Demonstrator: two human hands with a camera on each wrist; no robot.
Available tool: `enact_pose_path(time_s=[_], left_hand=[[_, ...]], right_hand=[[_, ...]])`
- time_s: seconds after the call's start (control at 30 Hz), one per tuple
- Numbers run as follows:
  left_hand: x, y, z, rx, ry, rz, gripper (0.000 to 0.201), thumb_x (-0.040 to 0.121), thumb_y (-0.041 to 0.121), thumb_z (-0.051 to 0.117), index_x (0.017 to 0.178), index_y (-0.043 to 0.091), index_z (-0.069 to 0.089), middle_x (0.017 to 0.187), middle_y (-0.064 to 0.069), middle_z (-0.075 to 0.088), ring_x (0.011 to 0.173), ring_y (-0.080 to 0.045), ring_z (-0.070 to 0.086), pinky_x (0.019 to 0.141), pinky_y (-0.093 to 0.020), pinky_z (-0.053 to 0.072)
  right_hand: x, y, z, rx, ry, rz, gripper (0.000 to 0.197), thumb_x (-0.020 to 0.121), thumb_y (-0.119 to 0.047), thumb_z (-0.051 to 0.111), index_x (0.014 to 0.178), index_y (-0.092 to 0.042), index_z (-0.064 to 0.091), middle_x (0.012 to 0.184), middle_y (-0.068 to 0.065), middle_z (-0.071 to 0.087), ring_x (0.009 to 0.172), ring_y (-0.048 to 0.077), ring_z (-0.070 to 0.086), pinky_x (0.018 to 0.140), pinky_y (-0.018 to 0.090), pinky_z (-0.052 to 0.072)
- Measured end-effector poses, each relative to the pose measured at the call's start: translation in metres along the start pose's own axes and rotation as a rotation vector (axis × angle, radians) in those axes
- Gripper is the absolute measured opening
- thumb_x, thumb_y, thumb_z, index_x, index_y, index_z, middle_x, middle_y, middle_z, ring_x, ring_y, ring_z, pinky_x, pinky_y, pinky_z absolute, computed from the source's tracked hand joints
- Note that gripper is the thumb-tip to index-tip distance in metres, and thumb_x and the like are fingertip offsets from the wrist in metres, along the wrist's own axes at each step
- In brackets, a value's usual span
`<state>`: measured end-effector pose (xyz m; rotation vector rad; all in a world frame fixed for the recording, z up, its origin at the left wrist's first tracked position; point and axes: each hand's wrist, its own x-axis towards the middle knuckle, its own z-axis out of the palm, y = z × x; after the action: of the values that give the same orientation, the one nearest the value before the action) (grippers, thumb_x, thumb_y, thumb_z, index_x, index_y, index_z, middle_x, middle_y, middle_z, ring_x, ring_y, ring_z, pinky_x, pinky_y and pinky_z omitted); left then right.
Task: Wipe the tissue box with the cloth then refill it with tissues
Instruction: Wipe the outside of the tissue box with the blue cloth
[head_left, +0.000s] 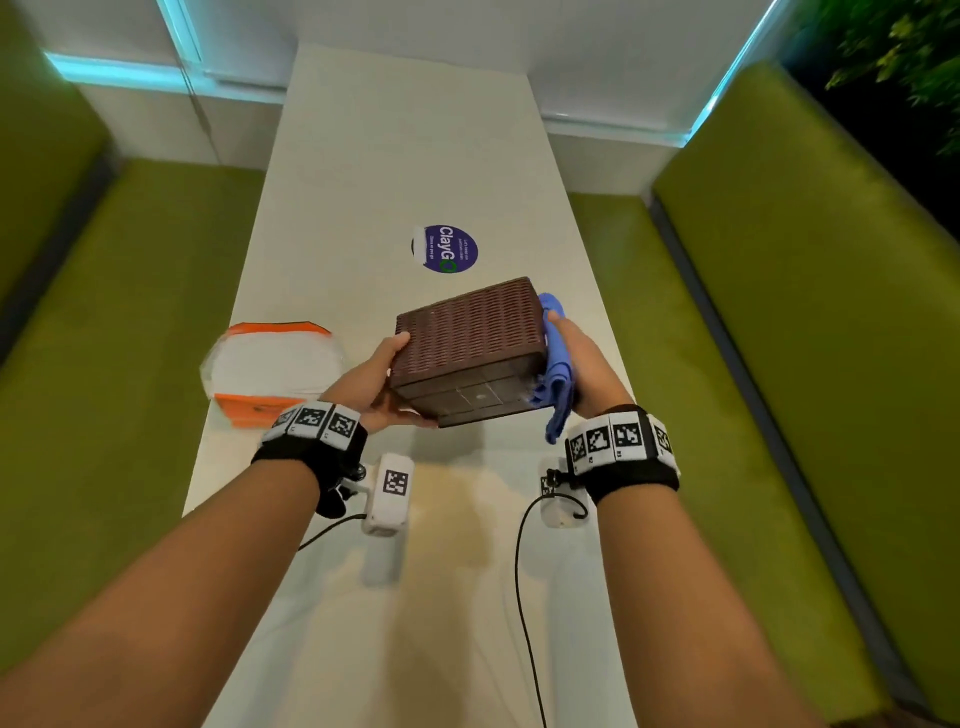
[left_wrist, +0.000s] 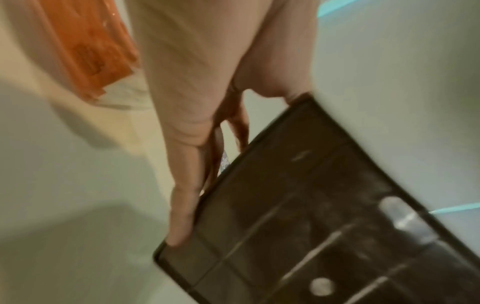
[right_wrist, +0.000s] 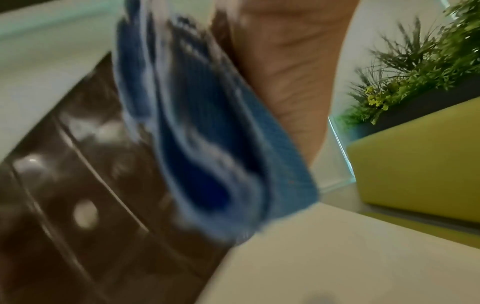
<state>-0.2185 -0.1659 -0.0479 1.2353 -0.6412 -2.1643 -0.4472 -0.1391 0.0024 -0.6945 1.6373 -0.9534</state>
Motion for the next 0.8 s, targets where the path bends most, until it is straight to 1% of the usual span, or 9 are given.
enact_pose_path(time_s=[0.07, 0.17, 0.27, 0.33, 0.43, 0.5, 0.6, 0.7, 0.8], left_hand=[[0.006, -0.003, 0.003, 0.079, 0.124, 0.058, 0.025, 0.100, 0.024, 0.045, 0.118, 0.014, 0.059, 0.104, -0.009, 0.064, 0.085, -0.024, 0.063, 0.059, -0.038, 0.061], [0.017, -0.009, 0.011, 0.284, 0.284, 0.150, 0.033, 0.100, 0.015, 0.048, 0.129, 0.002, 0.056, 0.104, -0.011, 0.061, 0.083, -0.023, 0.060, 0.075, -0.035, 0.052], [0.020, -0.014, 0.019, 0.252, 0.237, 0.100, 0.067, 0.077, 0.057, 0.069, 0.118, 0.004, 0.063, 0.105, -0.009, 0.070, 0.091, -0.024, 0.067, 0.084, -0.034, 0.053], [0.024, -0.017, 0.017, 0.282, 0.148, 0.066, 0.102, 0.053, 0.076, 0.074, 0.127, 0.007, 0.058, 0.118, -0.009, 0.069, 0.105, -0.026, 0.067, 0.099, -0.039, 0.051], [0.031, -0.019, 0.011, 0.332, 0.172, 0.032, 0.148, 0.038, 0.088, 0.067, 0.151, 0.007, 0.017, 0.140, -0.008, 0.051, 0.121, -0.029, 0.058, 0.107, -0.045, 0.045], [0.031, -0.018, 0.012, 0.345, 0.190, 0.040, 0.159, 0.032, 0.088, 0.064, 0.153, 0.009, -0.005, 0.141, -0.009, 0.044, 0.127, -0.031, 0.052, 0.108, -0.048, 0.042], [0.039, -0.019, 0.007, 0.311, 0.220, 0.100, 0.154, 0.024, 0.087, 0.072, 0.149, 0.011, 0.020, 0.138, -0.011, 0.053, 0.120, -0.031, 0.058, 0.105, -0.048, 0.046], [0.054, -0.022, -0.004, 0.287, 0.217, 0.110, 0.134, 0.034, 0.080, 0.079, 0.143, 0.015, 0.036, 0.132, -0.011, 0.060, 0.115, -0.028, 0.063, 0.103, -0.046, 0.047], [0.063, -0.022, -0.009, 0.269, 0.211, 0.096, 0.120, 0.041, 0.074, 0.082, 0.138, 0.014, 0.045, 0.124, -0.012, 0.066, 0.108, -0.031, 0.067, 0.100, -0.048, 0.050]], right_hand=[[-0.002, -0.003, 0.003, -0.163, 0.072, -0.158, 0.050, 0.093, -0.047, 0.041, 0.128, -0.014, 0.051, 0.115, 0.007, 0.061, 0.107, 0.026, 0.058, 0.098, 0.042, 0.048], [-0.004, -0.006, 0.014, -0.347, 0.131, -0.326, 0.038, 0.099, -0.031, 0.039, 0.132, -0.015, 0.047, 0.117, 0.007, 0.058, 0.102, 0.019, 0.054, 0.089, 0.030, 0.043], [-0.010, -0.001, 0.033, -0.474, 0.169, -0.383, 0.043, 0.098, -0.035, 0.037, 0.138, -0.019, 0.041, 0.126, 0.010, 0.056, 0.105, 0.024, 0.057, 0.089, 0.032, 0.046], [-0.009, 0.005, 0.043, -0.543, 0.207, -0.363, 0.047, 0.098, -0.040, 0.035, 0.141, -0.023, 0.036, 0.135, 0.012, 0.049, 0.114, 0.030, 0.056, 0.096, 0.040, 0.047], [-0.013, 0.009, 0.053, -0.623, 0.243, -0.315, 0.050, 0.100, -0.040, 0.031, 0.147, -0.026, 0.026, 0.147, 0.009, 0.035, 0.123, 0.031, 0.050, 0.098, 0.039, 0.042], [-0.016, 0.009, 0.059, -0.689, 0.278, -0.319, 0.051, 0.100, -0.038, 0.029, 0.149, -0.027, 0.021, 0.152, 0.007, 0.028, 0.129, 0.030, 0.045, 0.101, 0.039, 0.040], [-0.017, 0.011, 0.070, -0.834, 0.270, -0.419, 0.052, 0.100, -0.037, 0.029, 0.150, -0.022, 0.020, 0.157, 0.008, 0.021, 0.140, 0.032, 0.028, 0.115, 0.043, 0.029], [-0.017, 0.014, 0.077, -1.015, 0.133, -0.634, 0.052, 0.101, -0.031, 0.028, 0.151, -0.021, 0.019, 0.160, 0.004, 0.018, 0.148, 0.030, 0.011, 0.122, 0.044, 0.012], [-0.013, 0.011, 0.070, -0.932, 0.110, -0.647, 0.050, 0.100, -0.030, 0.031, 0.149, -0.021, 0.024, 0.158, 0.004, 0.022, 0.148, 0.027, 0.011, 0.119, 0.042, 0.013]])
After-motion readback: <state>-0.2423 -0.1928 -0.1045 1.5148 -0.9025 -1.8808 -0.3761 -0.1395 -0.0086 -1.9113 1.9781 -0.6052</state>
